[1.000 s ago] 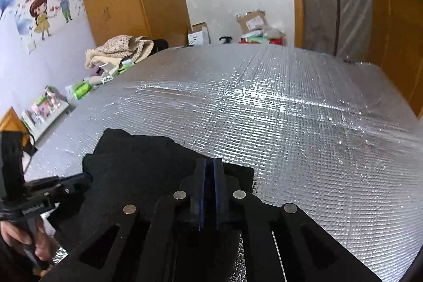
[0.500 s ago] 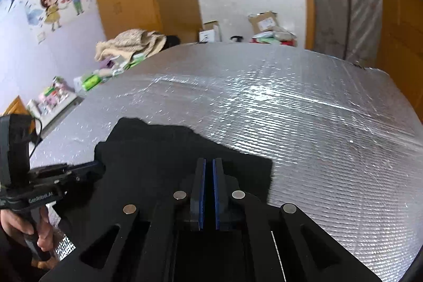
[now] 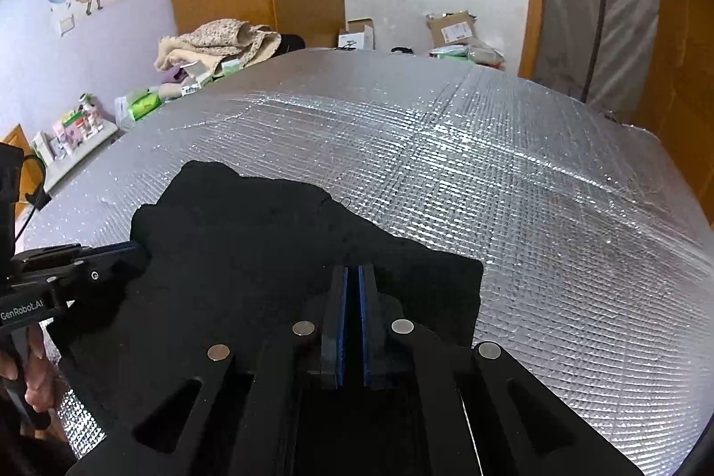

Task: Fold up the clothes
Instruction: 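Press the folded black garment's edge flat with both grippers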

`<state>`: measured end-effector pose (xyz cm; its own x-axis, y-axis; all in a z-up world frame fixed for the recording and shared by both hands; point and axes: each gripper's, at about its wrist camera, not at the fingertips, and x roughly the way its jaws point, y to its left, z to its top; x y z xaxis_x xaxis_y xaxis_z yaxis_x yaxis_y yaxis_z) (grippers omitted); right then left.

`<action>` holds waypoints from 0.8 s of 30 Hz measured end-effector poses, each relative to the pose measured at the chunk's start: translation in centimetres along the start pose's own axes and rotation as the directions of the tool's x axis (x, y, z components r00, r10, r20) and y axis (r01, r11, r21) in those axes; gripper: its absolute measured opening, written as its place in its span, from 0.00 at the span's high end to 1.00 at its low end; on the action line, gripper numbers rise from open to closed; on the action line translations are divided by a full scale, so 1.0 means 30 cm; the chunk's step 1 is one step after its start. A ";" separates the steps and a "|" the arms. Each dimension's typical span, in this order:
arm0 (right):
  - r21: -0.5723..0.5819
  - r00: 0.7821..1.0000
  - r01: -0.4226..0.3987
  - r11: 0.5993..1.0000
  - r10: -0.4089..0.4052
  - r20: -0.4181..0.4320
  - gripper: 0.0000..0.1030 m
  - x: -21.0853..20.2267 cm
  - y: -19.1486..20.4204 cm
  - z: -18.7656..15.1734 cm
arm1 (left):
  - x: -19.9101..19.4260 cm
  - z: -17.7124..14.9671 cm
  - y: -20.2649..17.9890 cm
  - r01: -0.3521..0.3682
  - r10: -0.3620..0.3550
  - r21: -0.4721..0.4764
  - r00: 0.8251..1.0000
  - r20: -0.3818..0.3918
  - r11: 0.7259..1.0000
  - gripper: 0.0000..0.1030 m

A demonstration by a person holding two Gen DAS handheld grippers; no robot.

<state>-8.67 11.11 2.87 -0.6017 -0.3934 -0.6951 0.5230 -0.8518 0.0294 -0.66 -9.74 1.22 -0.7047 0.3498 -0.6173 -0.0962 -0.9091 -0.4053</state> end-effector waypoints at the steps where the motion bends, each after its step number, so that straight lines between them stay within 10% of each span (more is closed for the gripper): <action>1: 0.002 1.000 -0.005 1.000 0.005 -0.002 0.95 0.003 -0.002 0.001 | 0.000 0.000 -0.001 0.000 0.000 0.000 1.000 0.001 1.000 0.91; 10: 0.005 1.000 0.001 1.000 -0.001 0.003 0.95 -0.023 -0.005 0.000 | -0.032 -0.002 0.003 0.008 -0.008 -0.037 1.000 -0.001 0.999 0.91; 17: 0.076 0.999 -0.035 0.996 0.034 0.013 0.67 -0.150 -0.075 -0.035 | -0.114 -0.044 0.026 -0.022 0.023 -0.077 1.000 0.010 0.997 0.82; 24: 0.090 1.000 -0.028 0.996 0.027 0.002 0.62 -0.189 -0.087 -0.061 | -0.122 -0.051 0.044 0.020 -0.019 -0.131 1.000 0.010 0.991 0.79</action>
<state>-5.50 16.20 5.42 -0.5885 -0.4175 -0.6923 0.4831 -0.8682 0.1129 2.86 -11.88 1.91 -0.7099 0.3645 -0.6026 -0.0177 -0.8646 -0.5022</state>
